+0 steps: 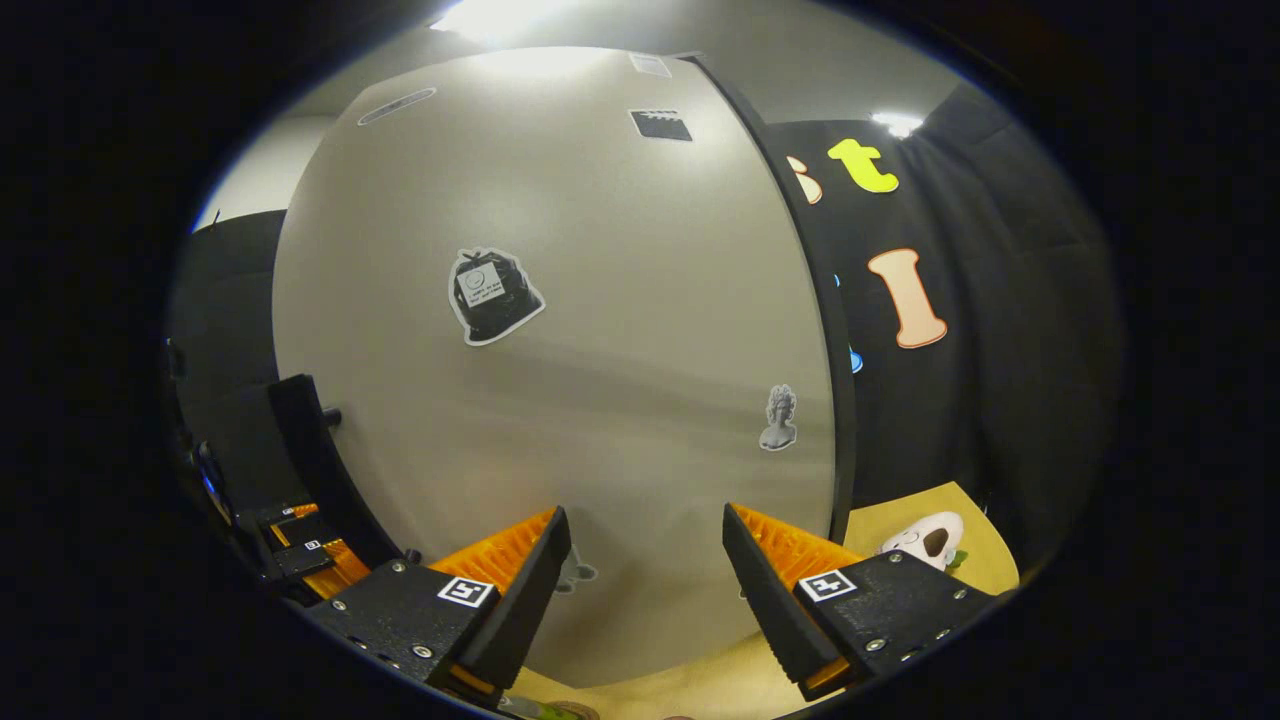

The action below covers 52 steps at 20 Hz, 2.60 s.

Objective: Open the cabinet door with the right hand, grasp the bottle in the cabinet with the left hand and place it on the coaster, then close the cabinet door with the right hand.

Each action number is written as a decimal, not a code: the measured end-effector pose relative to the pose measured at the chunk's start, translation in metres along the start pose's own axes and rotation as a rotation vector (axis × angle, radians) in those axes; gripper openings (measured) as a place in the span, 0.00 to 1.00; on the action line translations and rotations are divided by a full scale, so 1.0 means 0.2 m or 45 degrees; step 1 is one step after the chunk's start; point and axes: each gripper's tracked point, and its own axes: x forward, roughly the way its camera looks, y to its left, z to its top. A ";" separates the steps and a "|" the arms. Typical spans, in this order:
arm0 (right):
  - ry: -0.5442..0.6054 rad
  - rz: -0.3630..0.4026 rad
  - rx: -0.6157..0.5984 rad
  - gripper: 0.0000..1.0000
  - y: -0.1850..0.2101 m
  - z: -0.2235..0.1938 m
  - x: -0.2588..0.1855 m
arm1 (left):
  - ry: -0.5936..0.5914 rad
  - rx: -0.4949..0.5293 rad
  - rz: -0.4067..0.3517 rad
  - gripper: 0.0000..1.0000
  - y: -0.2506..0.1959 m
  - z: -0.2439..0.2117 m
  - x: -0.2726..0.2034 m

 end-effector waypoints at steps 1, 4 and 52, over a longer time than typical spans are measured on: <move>-0.017 -0.013 0.000 0.95 -0.02 0.01 -0.02 | -0.010 -0.012 0.023 0.88 0.03 0.01 -0.02; -0.096 -0.124 -0.027 0.95 -0.14 0.06 -0.11 | -0.070 -0.059 0.070 0.88 0.06 0.10 -0.06; -0.190 -0.212 -0.203 0.95 -0.29 0.09 -0.26 | -0.012 -0.104 -0.096 0.96 -0.63 0.15 0.03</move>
